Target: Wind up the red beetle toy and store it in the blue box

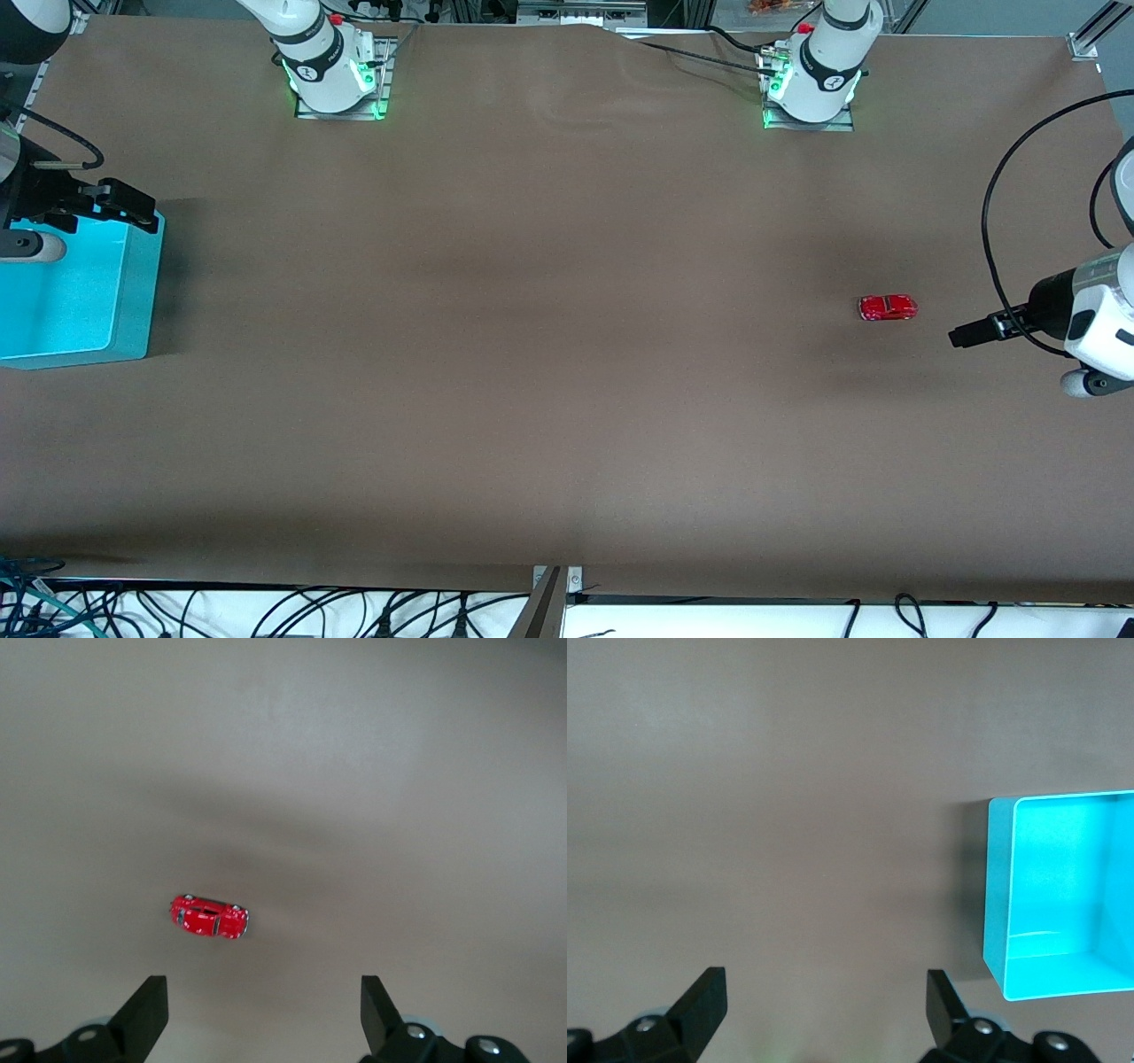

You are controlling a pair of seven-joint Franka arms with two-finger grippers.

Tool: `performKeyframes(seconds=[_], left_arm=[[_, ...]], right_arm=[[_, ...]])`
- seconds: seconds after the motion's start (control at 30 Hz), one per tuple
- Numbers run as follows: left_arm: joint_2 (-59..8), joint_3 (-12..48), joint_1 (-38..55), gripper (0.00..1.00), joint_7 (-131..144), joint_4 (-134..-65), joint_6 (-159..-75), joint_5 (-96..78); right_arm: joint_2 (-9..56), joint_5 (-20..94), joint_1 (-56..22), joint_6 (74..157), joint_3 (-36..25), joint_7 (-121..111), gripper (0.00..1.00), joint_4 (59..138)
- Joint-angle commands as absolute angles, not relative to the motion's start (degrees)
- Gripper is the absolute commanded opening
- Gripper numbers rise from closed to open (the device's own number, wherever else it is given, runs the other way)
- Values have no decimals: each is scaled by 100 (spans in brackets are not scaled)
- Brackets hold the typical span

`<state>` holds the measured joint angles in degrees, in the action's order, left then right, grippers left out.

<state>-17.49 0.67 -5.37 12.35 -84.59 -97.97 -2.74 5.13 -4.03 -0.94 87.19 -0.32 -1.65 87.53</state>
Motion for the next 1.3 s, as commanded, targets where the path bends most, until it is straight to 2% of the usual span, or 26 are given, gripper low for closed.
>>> performKeyframes(seconds=[0.0, 1.27], left_arm=[[-1573, 35, -510, 100, 1116, -8649, -9905, -185], [-1582, 26, -510, 100, 1195, -8657, -9870, -193]], right_arm=[[571, -352, -70, 8675, -35, -264, 100, 8596], [563, -352, -62, 8657, -44, -272, 100, 8596]])
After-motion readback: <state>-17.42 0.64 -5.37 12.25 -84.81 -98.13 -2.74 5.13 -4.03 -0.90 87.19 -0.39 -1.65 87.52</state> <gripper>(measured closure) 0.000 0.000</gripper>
